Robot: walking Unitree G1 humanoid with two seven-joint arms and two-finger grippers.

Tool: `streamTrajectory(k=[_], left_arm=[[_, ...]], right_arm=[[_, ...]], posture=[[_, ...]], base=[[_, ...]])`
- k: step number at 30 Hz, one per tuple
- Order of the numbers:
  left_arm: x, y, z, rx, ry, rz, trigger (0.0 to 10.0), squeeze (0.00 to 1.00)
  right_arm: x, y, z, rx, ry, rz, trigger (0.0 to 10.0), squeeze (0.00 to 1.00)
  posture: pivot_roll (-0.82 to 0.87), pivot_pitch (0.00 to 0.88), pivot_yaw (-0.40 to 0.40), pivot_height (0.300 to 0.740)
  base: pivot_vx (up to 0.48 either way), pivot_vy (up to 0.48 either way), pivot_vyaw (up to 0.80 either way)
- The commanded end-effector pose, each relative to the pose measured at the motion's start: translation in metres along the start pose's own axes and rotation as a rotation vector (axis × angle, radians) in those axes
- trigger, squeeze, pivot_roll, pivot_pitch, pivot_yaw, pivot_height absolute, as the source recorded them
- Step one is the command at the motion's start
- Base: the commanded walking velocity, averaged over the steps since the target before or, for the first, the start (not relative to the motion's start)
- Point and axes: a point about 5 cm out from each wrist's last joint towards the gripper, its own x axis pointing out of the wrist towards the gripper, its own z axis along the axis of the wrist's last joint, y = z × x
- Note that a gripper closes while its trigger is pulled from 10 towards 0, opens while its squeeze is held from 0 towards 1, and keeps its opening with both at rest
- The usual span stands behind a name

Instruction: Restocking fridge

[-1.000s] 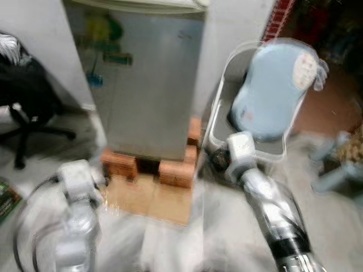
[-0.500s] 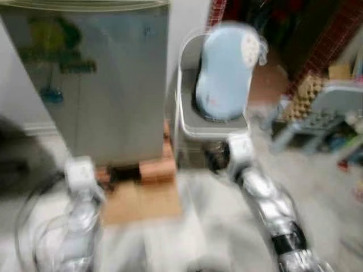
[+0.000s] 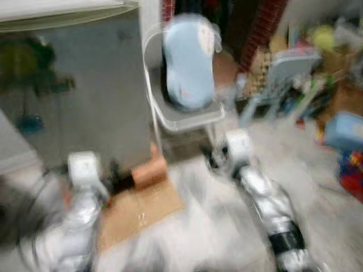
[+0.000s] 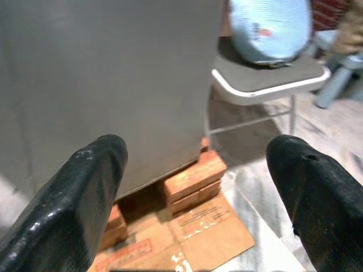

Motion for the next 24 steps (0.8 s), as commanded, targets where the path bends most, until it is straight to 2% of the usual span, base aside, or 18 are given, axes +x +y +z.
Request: streamTrajectory(k=[1, 7, 12, 16, 24], left_arm=[[-0.001, 0.005, 0.001, 0.001, -0.003, 0.000, 10.0, 0.00], [-0.002, -0.001, 0.003, -0.025, -0.009, -0.032, 10.0, 0.00], [-0.009, -0.006, -0.002, -0.056, 0.006, -0.072, 10.0, 0.00], [-0.011, -0.006, -0.003, -0.056, 0.009, -0.073, 10.0, 0.00], [-0.009, -0.016, 0.001, -0.041, -0.007, -0.148, 10.0, 0.00]], right_arm=[[0.002, 0.007, 0.006, 0.001, -0.019, 0.020, 10.0, 0.00], [0.001, 0.005, 0.005, 0.002, -0.015, 0.015, 10.0, 0.00], [0.000, 0.004, 0.002, 0.001, -0.003, 0.014, 10.0, 0.00], [-0.001, 0.003, 0.002, 0.002, 0.000, 0.012, 10.0, 0.00], [-0.002, 0.002, 0.001, 0.003, 0.000, 0.002, 10.0, 0.00]], posture=[[0.08, 0.077, -0.022, 0.740], [0.08, 0.084, -0.023, 0.740], [0.08, 0.085, -0.033, 0.740], [0.08, 0.081, -0.034, 0.740], [0.06, 0.077, -0.026, 0.740]], base=[[0.000, 0.000, -0.80], [0.000, 0.000, -0.80], [0.000, 0.000, -0.80], [0.000, 0.000, -0.80], [0.000, 0.000, -0.80]])
